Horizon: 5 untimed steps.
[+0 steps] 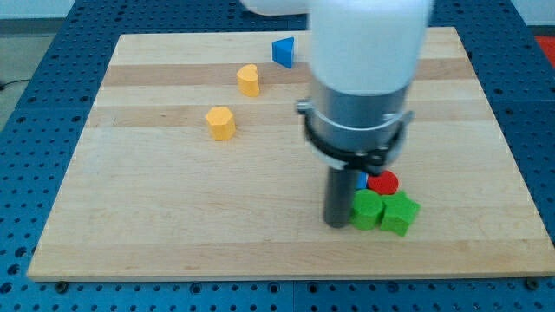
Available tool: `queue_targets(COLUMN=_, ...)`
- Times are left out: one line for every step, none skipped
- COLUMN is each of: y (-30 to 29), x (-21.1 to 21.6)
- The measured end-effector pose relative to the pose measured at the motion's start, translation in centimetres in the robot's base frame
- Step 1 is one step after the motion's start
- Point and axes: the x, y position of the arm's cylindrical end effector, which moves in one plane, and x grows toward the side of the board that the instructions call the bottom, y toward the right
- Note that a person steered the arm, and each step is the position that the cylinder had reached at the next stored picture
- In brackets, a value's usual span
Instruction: Push the red star into the green star
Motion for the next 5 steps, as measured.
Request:
queue_targets(y=1.7, x=0.0)
queue_targets(y=-3.3, x=-0.1)
queue_targets(y=-10.2, x=-0.4)
queue_targets(y=-11.3, x=-8.6)
queue_targets(y=-8.7, x=-19.0)
